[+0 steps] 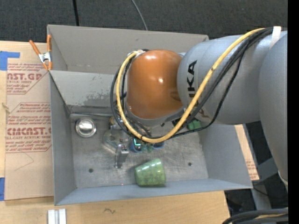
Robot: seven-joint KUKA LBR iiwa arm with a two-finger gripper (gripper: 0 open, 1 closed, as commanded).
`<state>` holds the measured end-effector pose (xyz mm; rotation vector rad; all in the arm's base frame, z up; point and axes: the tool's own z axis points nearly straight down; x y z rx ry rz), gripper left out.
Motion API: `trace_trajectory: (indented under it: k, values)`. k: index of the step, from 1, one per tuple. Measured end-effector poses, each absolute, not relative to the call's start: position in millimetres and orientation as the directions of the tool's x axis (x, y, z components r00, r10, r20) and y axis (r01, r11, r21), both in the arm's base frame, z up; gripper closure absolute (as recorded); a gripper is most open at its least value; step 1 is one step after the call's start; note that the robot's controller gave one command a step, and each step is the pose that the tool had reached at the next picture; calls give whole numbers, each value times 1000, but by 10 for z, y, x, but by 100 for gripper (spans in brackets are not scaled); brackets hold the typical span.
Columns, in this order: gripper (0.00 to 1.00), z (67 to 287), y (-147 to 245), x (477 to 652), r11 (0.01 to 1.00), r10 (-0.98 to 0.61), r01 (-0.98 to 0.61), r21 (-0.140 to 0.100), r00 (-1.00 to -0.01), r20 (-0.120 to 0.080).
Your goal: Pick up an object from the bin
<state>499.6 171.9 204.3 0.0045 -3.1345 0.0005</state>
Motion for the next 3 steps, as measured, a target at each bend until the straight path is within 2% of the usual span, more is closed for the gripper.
trace_trajectory:
  k: [1, 2, 3]
  values:
    - [0, 1101, 1199, 5494, 986, -164, -164, 0, -986, 4]
    - [0, 802, 1161, 5758, 994, -112, -112, 4, -994, -17]
    - [100, 791, 1160, 5739, 994, -113, -113, 3, -994, -12]
